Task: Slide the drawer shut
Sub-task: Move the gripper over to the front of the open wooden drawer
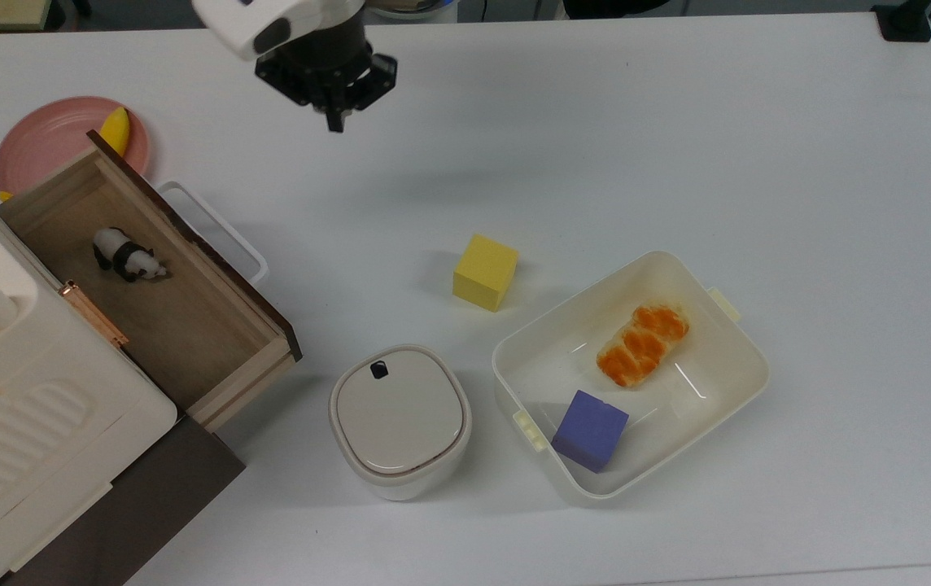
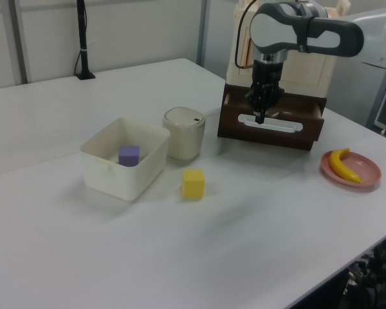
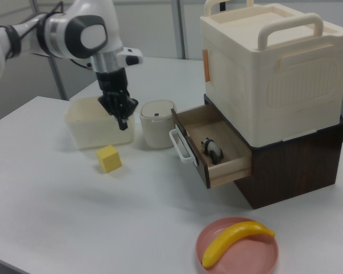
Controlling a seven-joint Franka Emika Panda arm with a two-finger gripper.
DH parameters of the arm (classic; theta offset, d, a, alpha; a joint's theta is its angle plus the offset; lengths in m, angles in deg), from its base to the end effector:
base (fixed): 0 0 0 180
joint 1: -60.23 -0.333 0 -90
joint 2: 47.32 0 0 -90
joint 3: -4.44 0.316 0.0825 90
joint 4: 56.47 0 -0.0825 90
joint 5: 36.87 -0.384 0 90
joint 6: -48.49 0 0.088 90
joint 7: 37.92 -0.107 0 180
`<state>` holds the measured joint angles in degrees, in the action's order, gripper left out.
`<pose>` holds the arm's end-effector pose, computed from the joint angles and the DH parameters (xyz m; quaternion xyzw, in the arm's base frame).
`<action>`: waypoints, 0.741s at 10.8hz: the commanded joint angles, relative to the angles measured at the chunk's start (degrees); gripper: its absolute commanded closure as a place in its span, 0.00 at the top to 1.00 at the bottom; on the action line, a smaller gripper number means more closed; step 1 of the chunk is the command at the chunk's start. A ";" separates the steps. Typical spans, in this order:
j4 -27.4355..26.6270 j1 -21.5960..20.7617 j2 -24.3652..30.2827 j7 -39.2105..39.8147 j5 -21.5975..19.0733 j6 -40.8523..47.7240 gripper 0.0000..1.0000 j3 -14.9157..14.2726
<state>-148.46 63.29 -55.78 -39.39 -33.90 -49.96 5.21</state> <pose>0.6042 -0.0295 0.5350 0.9991 -0.0286 -0.0176 0.0244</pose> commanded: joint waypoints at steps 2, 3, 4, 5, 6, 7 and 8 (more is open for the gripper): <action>0.67 3.95 -3.65 -1.52 -1.22 -2.10 0.00 -0.42; 0.75 5.01 -4.71 -2.48 -1.30 -2.89 0.00 -0.42; 0.67 5.80 -5.76 -4.05 -1.74 -4.55 0.00 -0.42; 0.58 6.77 -6.73 -7.11 -1.92 -6.30 0.00 -0.42; 0.67 7.12 -8.22 -12.02 -1.92 -8.15 0.00 -0.42; 0.67 7.21 -9.19 -15.46 -1.92 -9.56 0.00 -0.59; 0.67 7.74 -9.90 -17.67 -1.92 -10.71 0.00 -0.68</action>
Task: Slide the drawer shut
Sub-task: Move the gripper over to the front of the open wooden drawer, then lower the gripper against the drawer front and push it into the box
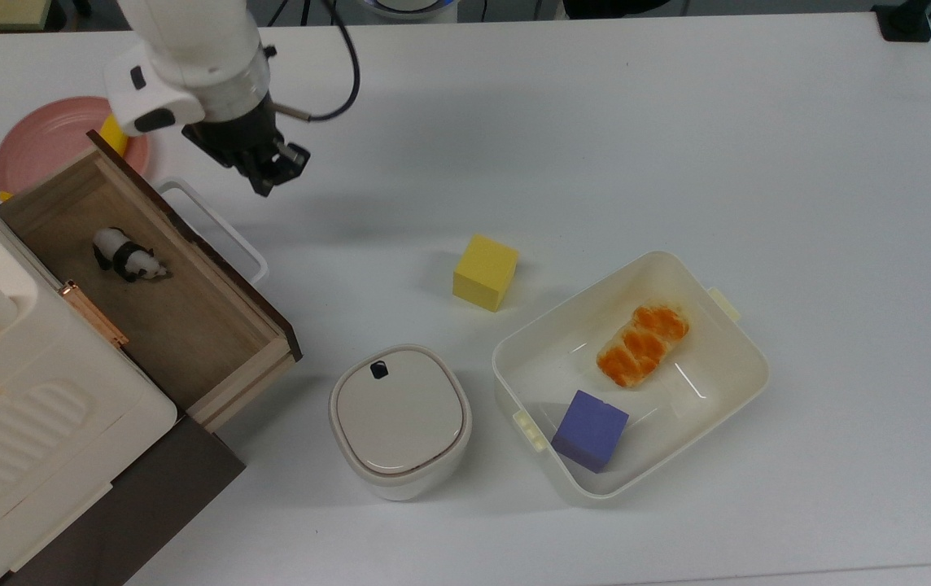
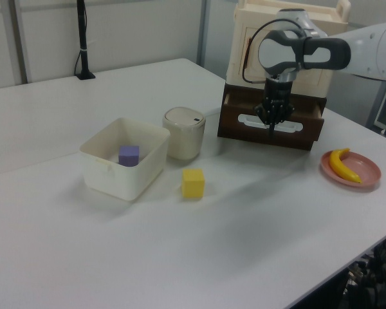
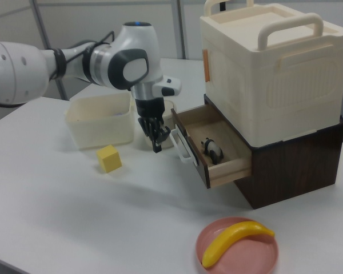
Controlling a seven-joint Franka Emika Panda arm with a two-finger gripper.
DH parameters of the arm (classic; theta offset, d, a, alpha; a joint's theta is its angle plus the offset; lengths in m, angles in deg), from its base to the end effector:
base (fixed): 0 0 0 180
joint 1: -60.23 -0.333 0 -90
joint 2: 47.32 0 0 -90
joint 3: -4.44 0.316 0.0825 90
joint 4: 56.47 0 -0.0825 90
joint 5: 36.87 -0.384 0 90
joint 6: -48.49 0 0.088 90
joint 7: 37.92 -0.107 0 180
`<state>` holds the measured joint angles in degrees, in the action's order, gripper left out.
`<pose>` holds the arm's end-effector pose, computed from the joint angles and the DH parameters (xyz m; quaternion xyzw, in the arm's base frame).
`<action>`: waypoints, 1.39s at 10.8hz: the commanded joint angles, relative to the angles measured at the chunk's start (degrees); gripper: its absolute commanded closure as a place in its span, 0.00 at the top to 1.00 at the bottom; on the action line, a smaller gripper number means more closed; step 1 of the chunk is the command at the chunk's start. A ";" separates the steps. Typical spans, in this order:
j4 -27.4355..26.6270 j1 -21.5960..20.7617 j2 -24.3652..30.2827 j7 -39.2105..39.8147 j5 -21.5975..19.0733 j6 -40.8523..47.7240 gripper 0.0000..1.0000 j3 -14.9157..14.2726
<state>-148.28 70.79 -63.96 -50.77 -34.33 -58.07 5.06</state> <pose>0.6340 -0.1153 0.4591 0.9812 -0.1912 -0.0160 0.0200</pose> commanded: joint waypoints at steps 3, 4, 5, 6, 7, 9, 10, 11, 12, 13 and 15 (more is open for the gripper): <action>0.49 2.70 -2.51 -9.65 -1.57 -7.16 0.00 -0.44; 0.66 3.58 -2.95 -9.74 -1.66 -8.39 0.00 -0.44; 0.75 4.11 -3.47 -9.65 -1.66 -10.15 0.00 -0.53; 0.84 5.07 -3.65 -9.65 -1.66 -12.17 0.00 -0.53; 0.93 5.78 -4.09 -9.65 -1.66 -13.84 0.00 -0.53; 0.93 6.83 -4.97 -9.65 -1.57 -17.88 0.00 -0.45; 0.93 7.27 -5.24 -9.65 -1.57 -19.90 0.00 -0.53; 1.01 7.71 -6.02 -9.74 -1.48 -21.66 0.00 -0.53; 1.19 7.80 -6.64 -10.00 -1.40 -23.51 0.00 -0.53; 2.50 8.50 -7.78 -10.00 -1.48 -25.26 0.00 -0.53; 4.34 8.77 -9.79 -10.00 -1.40 -26.59 0.00 -0.53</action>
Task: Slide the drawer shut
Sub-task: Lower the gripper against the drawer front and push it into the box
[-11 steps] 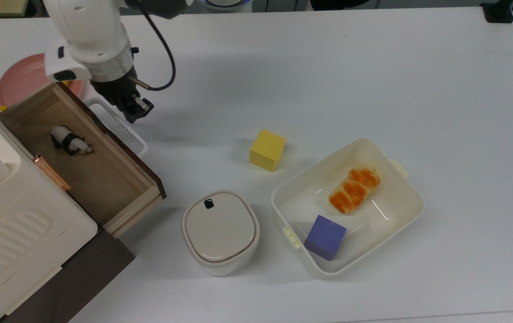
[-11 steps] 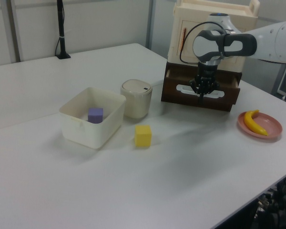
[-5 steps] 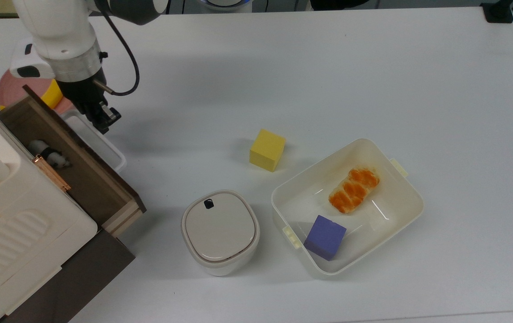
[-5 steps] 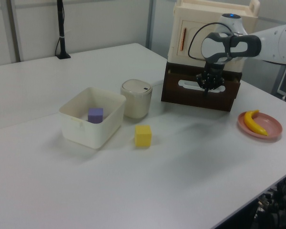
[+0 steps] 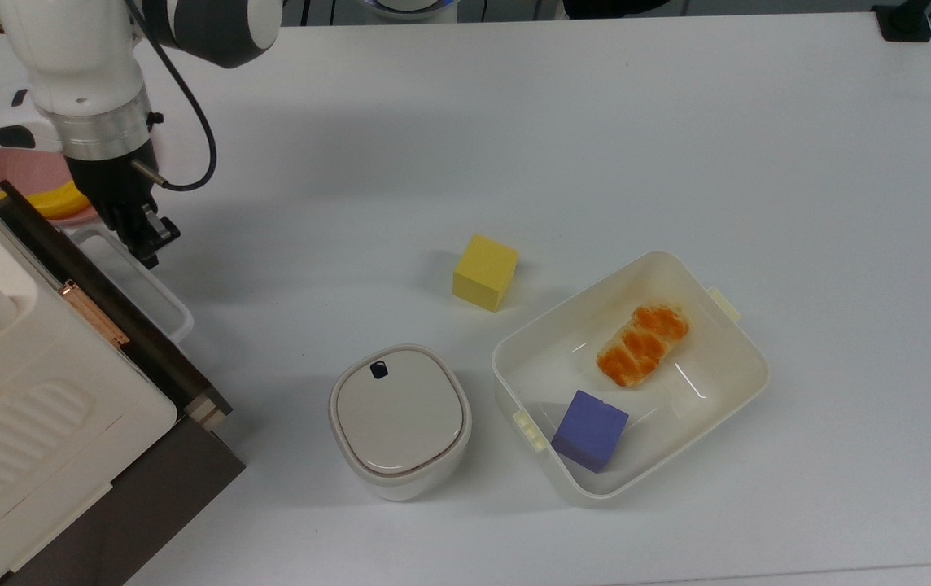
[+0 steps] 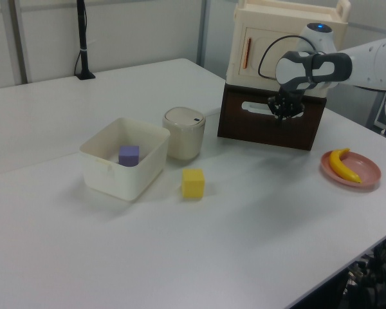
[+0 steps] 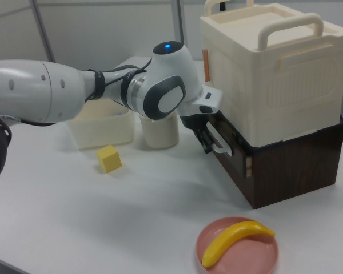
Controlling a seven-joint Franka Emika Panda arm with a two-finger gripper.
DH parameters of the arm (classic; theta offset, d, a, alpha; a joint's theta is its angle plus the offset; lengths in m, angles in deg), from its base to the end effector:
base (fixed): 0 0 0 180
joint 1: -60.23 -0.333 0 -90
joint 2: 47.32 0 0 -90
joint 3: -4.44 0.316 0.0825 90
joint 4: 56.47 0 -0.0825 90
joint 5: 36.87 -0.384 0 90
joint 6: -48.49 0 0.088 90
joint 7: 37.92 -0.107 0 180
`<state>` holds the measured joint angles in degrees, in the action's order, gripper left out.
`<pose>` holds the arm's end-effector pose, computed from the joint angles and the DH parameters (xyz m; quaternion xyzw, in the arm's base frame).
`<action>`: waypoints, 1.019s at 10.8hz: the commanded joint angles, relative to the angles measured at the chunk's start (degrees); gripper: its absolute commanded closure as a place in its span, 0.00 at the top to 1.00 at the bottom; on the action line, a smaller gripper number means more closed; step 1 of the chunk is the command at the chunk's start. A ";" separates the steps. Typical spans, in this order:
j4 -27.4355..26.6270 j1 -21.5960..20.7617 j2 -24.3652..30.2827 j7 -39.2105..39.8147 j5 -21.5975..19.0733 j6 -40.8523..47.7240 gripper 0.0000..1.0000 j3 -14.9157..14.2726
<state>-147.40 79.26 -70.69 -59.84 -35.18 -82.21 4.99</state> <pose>0.6630 -0.2233 0.4297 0.9313 -0.3349 0.1429 0.0063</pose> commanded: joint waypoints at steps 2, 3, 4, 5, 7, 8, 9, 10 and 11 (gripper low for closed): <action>4.26 0.39 -4.66 -0.84 -0.55 -5.70 0.00 -0.45; 4.26 0.39 -5.02 -0.84 -0.55 -7.10 0.00 -0.45; 4.35 0.39 -5.46 -0.84 -0.55 -8.08 0.00 -0.45; 4.27 0.56 -5.46 -0.75 -0.55 -8.43 0.00 -0.45; 4.18 0.83 -5.20 -0.31 -0.02 -8.44 0.00 -0.45; 4.00 0.74 -4.68 -0.05 0.16 -8.35 0.00 -0.19; 3.65 0.31 -3.63 0.13 0.42 -7.83 0.00 0.16; 2.87 -0.48 -2.14 0.22 0.42 -6.43 0.00 0.42; 2.68 -2.32 -0.82 1.70 0.42 -2.76 0.00 0.51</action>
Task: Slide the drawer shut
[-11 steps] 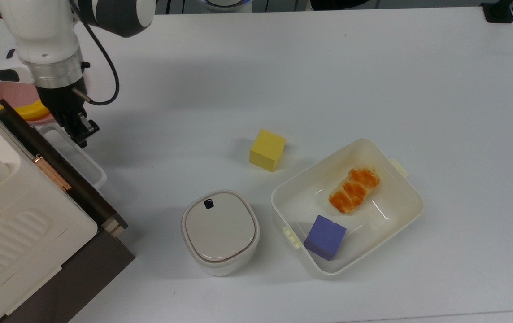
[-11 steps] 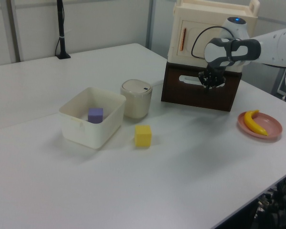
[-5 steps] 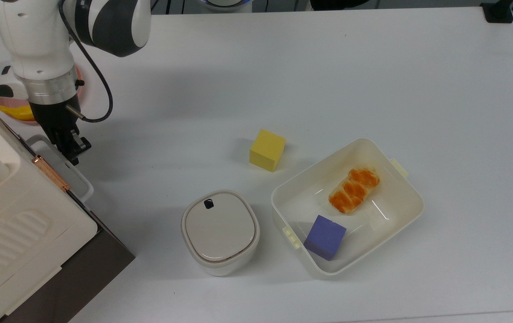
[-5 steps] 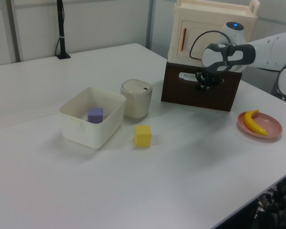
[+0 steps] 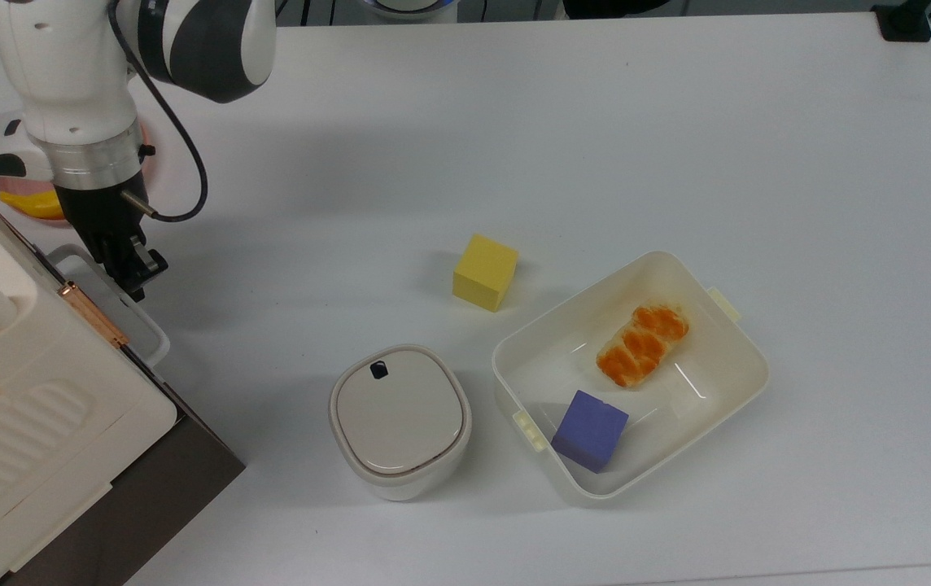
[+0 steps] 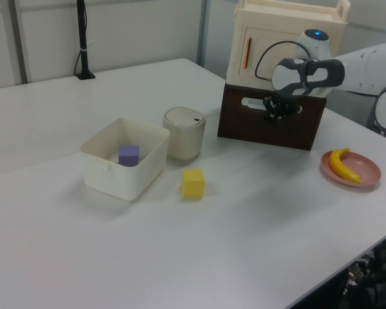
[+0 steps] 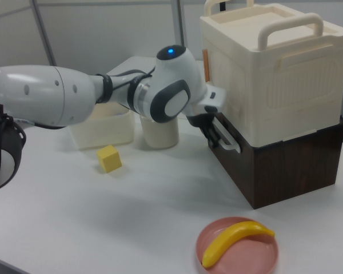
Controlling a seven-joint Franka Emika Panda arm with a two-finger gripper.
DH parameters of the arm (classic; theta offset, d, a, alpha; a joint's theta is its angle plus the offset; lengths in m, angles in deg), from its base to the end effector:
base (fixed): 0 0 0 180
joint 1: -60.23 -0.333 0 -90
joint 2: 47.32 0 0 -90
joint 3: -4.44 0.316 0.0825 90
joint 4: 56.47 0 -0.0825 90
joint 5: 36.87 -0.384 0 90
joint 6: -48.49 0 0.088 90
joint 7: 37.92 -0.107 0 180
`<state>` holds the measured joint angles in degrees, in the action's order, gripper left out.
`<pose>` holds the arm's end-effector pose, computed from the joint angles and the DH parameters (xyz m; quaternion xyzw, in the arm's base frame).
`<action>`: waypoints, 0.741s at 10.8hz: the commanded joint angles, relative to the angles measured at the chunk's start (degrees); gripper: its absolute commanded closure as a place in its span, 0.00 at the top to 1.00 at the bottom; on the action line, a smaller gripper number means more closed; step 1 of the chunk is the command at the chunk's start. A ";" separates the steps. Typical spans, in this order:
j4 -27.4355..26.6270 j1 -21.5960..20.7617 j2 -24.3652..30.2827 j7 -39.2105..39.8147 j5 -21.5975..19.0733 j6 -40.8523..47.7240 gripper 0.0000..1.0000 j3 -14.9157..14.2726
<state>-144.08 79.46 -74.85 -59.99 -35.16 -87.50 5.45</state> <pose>0.6852 -0.2281 0.4180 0.9257 -0.3322 0.1812 0.0022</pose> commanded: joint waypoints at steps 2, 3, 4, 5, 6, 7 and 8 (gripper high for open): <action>-0.46 -5.42 6.07 6.24 0.22 11.32 0.00 0.74; -0.63 -5.70 7.91 7.56 0.22 14.32 0.00 2.58; -0.72 -5.70 9.84 9.31 0.22 17.74 0.00 4.86; -0.72 -5.70 11.69 11.07 0.22 21.69 0.00 6.62; -0.72 -6.22 13.62 14.05 0.22 25.13 0.00 7.68; -0.63 -7.71 15.12 16.95 0.22 28.82 0.00 7.78; -0.63 -9.11 16.35 18.46 0.22 31.20 0.01 7.78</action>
<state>-142.84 72.93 -62.87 -46.85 -35.02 -61.78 13.41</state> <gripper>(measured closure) 0.991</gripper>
